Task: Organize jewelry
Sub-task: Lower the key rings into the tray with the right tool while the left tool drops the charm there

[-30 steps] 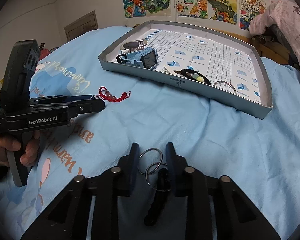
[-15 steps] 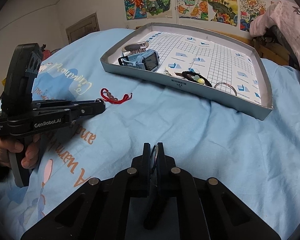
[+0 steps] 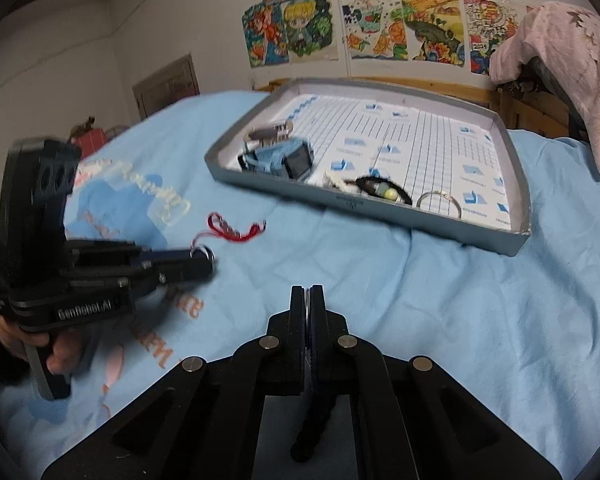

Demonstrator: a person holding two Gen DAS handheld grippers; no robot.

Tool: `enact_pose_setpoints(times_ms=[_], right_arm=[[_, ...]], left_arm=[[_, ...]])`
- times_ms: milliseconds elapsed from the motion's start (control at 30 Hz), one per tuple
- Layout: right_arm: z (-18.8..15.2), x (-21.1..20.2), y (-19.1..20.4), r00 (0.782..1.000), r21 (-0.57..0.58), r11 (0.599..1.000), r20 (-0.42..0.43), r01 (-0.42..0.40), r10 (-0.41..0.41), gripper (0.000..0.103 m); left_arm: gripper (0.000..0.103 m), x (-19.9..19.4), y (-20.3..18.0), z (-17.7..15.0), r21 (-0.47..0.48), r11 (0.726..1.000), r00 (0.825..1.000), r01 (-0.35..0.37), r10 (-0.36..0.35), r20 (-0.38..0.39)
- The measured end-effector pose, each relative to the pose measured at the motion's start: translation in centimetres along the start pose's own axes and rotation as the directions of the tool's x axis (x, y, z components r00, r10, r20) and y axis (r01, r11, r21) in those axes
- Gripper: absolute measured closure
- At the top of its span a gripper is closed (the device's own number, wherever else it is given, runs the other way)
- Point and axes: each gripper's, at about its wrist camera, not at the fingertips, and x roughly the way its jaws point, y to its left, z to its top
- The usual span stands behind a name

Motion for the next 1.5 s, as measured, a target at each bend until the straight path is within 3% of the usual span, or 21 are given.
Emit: enact_pose_setpoints(times_ms=[167,367,567,900,1233,1300,1400,1500], right_arm=[[1.5,-0.6,-1.8,0.999,0.068,0.998,0.051,-0.014,0.011,0.101],[5.0,0.1,-3.4,0.992,0.068,0.997,0.121,0.034,-0.042,0.101],[8.6,2.5,-6.2,0.982,0.085,0.993,0.157,0.087,-0.1,0.101],[8.4,7.9,-7.8,0.987,0.075,0.986,0.055,0.148,-0.152,0.101],[7.7,8.4,-9.0,0.987,0.125,0.979,0.006,0.159,-0.161,0.099],[7.8,8.0,-9.1,0.985,0.137,0.976,0.012,0.169,-0.172,0.093],[7.6,7.1,-9.2,0.981,0.156,0.97,0.035,0.184,-0.192,0.068],[7.4,5.9,-9.4,0.977,0.173,0.965,0.058,0.195,-0.207,0.068]], left_arm=[[0.094,0.2,-0.4,1.4,0.003,0.999,0.999,0.033,-0.033,0.019],[0.094,1.1,-0.9,5.2,0.027,0.999,0.995,0.031,-0.033,0.091],[0.094,4.1,-0.5,8.7,-0.01,1.0,0.991,0.022,-0.021,0.132],[0.094,9.2,0.0,9.5,-0.037,0.999,0.998,-0.024,0.026,0.052],[0.092,9.4,-0.4,9.5,-0.025,0.996,0.996,-0.081,0.082,0.035],[0.085,9.2,-0.6,9.5,-0.03,0.995,0.995,-0.092,0.093,0.043],[0.083,8.5,-0.7,9.4,-0.031,0.994,0.993,-0.101,0.103,0.063],[0.079,7.6,-1.0,9.3,-0.03,0.993,0.989,-0.114,0.116,0.088]])
